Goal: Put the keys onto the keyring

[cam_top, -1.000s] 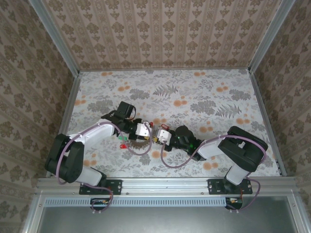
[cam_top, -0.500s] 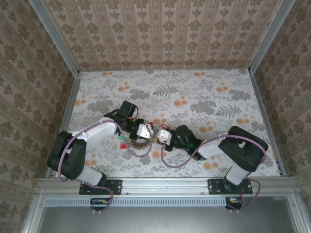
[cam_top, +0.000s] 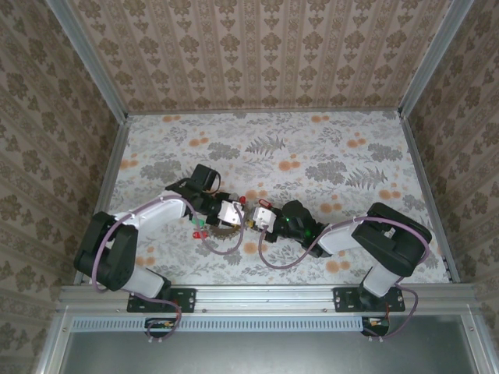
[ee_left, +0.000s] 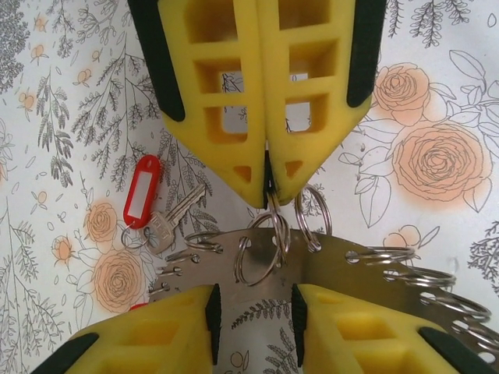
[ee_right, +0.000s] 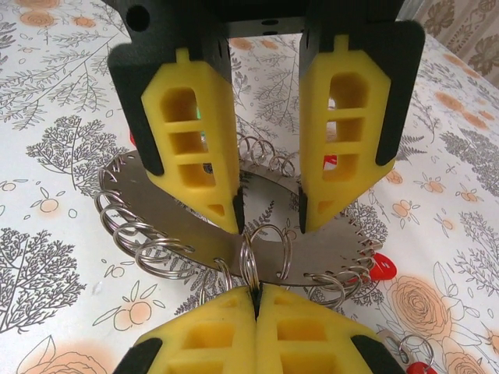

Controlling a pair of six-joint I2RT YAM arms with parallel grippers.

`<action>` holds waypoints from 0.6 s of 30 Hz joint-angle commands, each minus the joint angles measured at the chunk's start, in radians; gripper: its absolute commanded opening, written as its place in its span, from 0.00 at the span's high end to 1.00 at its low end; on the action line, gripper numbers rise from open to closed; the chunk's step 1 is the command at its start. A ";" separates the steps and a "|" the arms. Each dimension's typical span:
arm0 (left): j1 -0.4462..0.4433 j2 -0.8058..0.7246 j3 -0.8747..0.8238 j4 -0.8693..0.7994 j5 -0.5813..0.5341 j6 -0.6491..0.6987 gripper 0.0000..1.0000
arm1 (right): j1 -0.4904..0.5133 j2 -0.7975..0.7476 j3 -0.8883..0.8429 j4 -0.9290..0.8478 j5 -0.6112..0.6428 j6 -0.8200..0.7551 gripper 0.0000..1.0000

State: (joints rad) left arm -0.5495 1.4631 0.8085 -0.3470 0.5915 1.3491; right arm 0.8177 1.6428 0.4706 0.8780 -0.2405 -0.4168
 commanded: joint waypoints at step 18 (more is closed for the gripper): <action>-0.052 -0.020 0.025 -0.006 -0.023 0.079 0.90 | -0.007 -0.009 0.014 0.013 -0.013 -0.008 1.00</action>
State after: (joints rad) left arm -0.5903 1.4631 0.8066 -0.3084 0.5484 1.3972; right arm 0.8139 1.6428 0.4706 0.8772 -0.2405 -0.4168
